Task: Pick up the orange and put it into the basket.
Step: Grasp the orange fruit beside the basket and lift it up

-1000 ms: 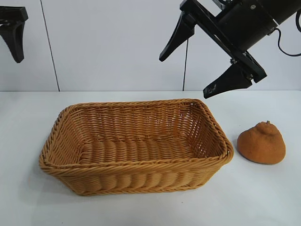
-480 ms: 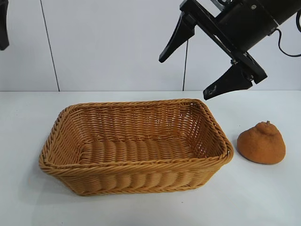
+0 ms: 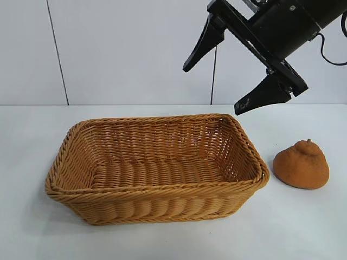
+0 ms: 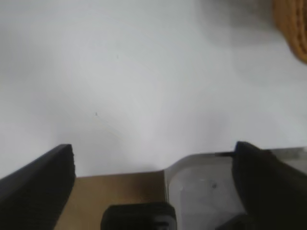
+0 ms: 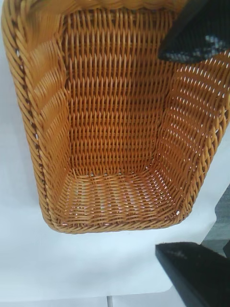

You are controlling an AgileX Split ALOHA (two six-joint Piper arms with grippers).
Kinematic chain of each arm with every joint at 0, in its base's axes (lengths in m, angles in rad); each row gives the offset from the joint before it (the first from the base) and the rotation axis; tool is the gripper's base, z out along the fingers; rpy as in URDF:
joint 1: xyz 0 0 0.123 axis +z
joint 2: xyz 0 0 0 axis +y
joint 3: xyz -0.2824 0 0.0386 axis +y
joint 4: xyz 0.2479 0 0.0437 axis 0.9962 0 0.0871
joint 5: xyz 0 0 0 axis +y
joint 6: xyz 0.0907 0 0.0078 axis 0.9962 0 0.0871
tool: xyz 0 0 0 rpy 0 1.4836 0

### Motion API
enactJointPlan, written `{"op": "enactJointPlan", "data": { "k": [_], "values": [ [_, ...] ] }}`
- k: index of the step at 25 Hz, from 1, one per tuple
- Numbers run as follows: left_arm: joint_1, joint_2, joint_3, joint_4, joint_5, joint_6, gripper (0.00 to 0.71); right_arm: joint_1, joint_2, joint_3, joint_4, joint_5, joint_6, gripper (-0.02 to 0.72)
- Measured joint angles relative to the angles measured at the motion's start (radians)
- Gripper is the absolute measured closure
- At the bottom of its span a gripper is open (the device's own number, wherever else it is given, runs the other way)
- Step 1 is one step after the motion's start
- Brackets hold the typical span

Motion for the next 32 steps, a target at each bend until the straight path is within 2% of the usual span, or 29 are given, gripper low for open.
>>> {"op": "enactJointPlan", "data": {
  "k": [3, 6, 9, 15, 17, 21, 28, 32],
  "values": [
    [0.0, -0.156, 0.125, 0.0, -0.046, -0.001, 0.074, 0.0, 0.0, -0.039, -0.033, 0.03, 0.0, 0.01],
    [0.0, -0.301, 0.22, 0.0, -0.083, -0.003, 0.074, 0.0, 0.0, -0.093, -0.105, 0.066, 0.004, 0.01],
    [0.0, -0.435, 0.279, 0.001, -0.111, -0.003, 0.074, 0.0, 0.0, -0.145, -0.206, 0.107, 0.037, 0.01],
    [0.0, -0.627, 0.283, 0.001, -0.128, -0.003, 0.074, -0.002, 0.0, -0.223, -0.446, 0.18, 0.136, 0.01],
    [0.0, -0.684, 0.287, -0.001, -0.129, -0.003, 0.074, -0.013, 0.0, -0.23, -0.493, 0.196, 0.157, 0.01],
    [0.0, -0.804, 0.287, -0.001, -0.131, -0.003, 0.074, -0.064, 0.0, -0.23, -0.544, 0.229, 0.168, 0.01],
    [0.0, -1.033, 0.289, 0.004, -0.131, -0.003, 0.074, -0.195, 0.0, -0.23, -0.557, 0.237, 0.169, 0.01],
    [0.0, -1.05, 0.291, 0.018, -0.13, -0.003, 0.074, -0.235, 0.0, -0.23, -0.57, 0.241, 0.17, 0.01]
  ]
}}
